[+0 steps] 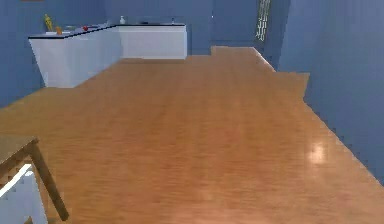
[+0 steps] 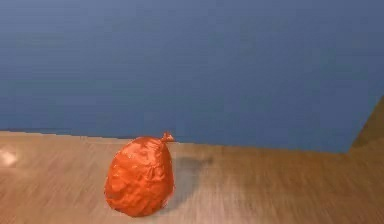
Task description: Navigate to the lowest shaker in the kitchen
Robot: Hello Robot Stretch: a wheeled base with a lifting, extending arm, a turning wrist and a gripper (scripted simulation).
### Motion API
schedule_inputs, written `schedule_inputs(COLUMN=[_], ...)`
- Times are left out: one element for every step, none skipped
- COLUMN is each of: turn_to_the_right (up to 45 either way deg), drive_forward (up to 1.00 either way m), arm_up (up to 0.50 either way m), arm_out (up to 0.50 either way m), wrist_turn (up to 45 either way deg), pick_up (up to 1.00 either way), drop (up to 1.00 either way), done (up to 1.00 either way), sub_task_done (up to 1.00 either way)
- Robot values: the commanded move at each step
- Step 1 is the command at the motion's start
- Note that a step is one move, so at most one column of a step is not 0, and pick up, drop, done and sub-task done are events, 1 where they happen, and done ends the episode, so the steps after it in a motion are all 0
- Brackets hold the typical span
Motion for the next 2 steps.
schedule_inputs(turn_to_the_right=[-45.0,-30.0], drive_forward=[0.0,0.0], arm_up=[0.0,0.0], arm_out=[0.0,0.0], wrist_turn=[0.0,0.0], pick_up=[0.0,0.0], drop=[0.0,0.0], done=[0.0,0.0], sub_task_done=[0.0,0.0])
